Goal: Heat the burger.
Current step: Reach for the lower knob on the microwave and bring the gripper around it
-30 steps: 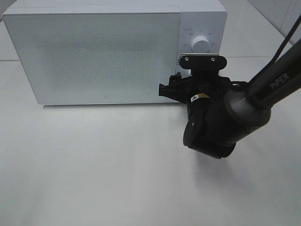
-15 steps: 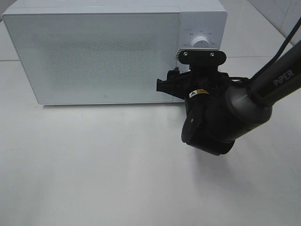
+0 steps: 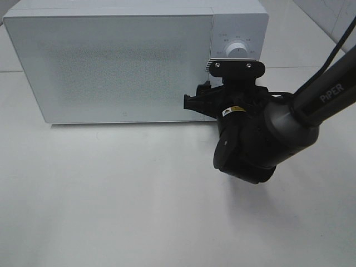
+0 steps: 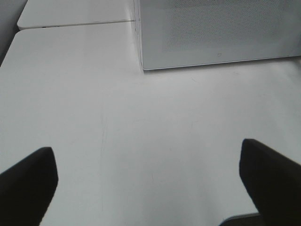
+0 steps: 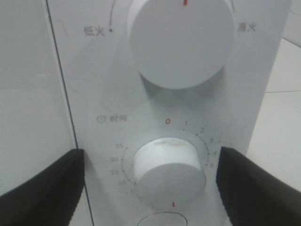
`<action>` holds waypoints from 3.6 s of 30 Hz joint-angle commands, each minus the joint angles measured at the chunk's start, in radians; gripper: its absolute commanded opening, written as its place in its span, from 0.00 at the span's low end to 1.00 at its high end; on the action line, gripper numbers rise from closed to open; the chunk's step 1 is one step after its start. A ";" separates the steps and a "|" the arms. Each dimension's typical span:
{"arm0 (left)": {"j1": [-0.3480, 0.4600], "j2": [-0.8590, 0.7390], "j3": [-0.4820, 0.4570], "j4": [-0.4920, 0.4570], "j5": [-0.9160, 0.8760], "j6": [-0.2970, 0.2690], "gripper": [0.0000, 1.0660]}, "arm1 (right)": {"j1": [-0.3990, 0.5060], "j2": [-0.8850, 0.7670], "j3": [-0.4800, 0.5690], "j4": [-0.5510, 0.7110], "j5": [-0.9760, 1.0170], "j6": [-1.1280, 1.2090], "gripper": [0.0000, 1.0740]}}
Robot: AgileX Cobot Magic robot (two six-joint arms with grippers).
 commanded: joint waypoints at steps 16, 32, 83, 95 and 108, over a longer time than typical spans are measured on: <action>0.003 -0.017 0.001 -0.007 -0.002 0.000 0.92 | -0.017 -0.005 -0.018 0.002 -0.193 -0.005 0.02; 0.003 -0.017 0.001 -0.007 -0.002 0.000 0.92 | -0.017 -0.005 -0.018 0.002 -0.155 0.158 0.00; 0.003 -0.017 0.001 -0.007 -0.002 0.000 0.92 | -0.017 -0.005 -0.013 -0.265 -0.155 1.512 0.00; 0.003 -0.017 0.001 -0.007 -0.002 0.000 0.92 | -0.017 -0.004 -0.013 -0.292 -0.201 1.826 0.00; 0.003 -0.017 0.001 -0.007 -0.002 0.000 0.92 | -0.018 -0.003 -0.013 -0.292 -0.200 1.873 0.00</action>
